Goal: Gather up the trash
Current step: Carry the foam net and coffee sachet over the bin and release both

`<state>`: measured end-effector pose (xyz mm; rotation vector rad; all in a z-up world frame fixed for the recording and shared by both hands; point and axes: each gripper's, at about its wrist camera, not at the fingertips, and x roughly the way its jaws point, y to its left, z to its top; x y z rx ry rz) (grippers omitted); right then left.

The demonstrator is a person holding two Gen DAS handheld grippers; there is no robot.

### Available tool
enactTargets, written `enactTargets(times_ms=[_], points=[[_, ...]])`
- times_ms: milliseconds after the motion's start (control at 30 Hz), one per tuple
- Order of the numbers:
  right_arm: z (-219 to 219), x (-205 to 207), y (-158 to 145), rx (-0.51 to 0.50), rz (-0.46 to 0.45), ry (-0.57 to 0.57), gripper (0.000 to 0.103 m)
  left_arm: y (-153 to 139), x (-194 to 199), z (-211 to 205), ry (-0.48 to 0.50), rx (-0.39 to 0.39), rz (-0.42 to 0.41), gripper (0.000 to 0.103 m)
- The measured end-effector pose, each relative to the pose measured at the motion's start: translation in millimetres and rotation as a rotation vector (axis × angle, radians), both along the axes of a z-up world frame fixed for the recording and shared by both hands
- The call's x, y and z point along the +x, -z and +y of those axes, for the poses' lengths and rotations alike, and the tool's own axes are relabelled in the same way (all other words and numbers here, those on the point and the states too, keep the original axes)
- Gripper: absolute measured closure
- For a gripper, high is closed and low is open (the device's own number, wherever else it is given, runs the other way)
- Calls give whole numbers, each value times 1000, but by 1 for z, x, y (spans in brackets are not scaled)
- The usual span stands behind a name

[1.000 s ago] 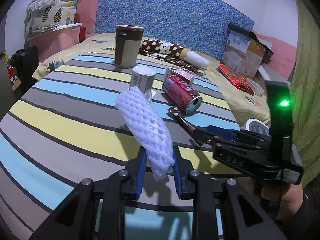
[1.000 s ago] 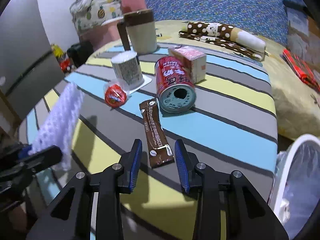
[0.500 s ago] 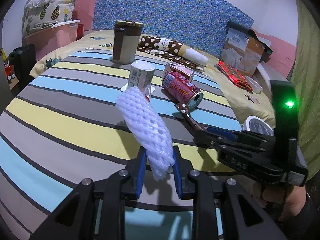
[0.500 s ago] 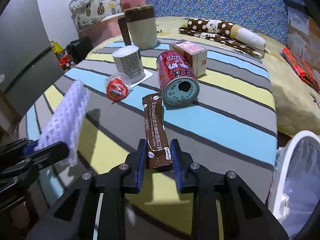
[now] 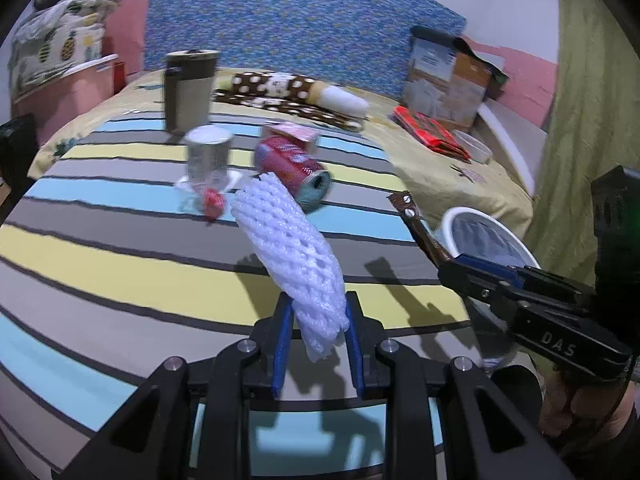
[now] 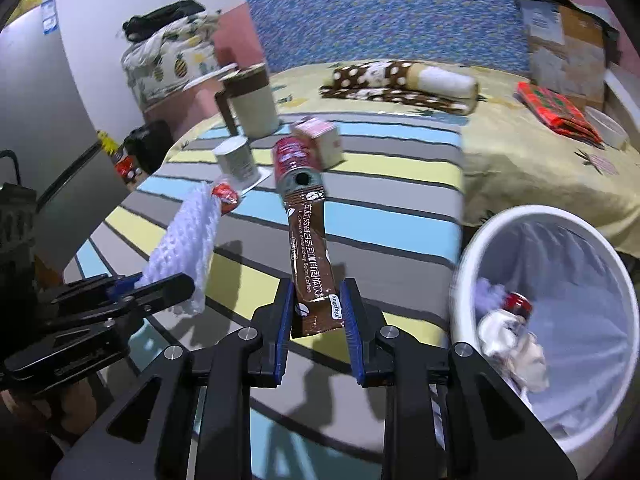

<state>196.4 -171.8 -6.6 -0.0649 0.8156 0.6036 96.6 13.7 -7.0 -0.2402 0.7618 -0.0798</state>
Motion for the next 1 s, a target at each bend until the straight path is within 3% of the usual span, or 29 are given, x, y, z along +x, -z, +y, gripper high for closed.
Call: enactTargets(times_ms=[667,1000], points=[[-105,5,2,22,9,282,77,-15,42,-108,285,12,-33,77],[-131,11,11,24,44,349,76,-14,65,-155,400,20,-29,77]])
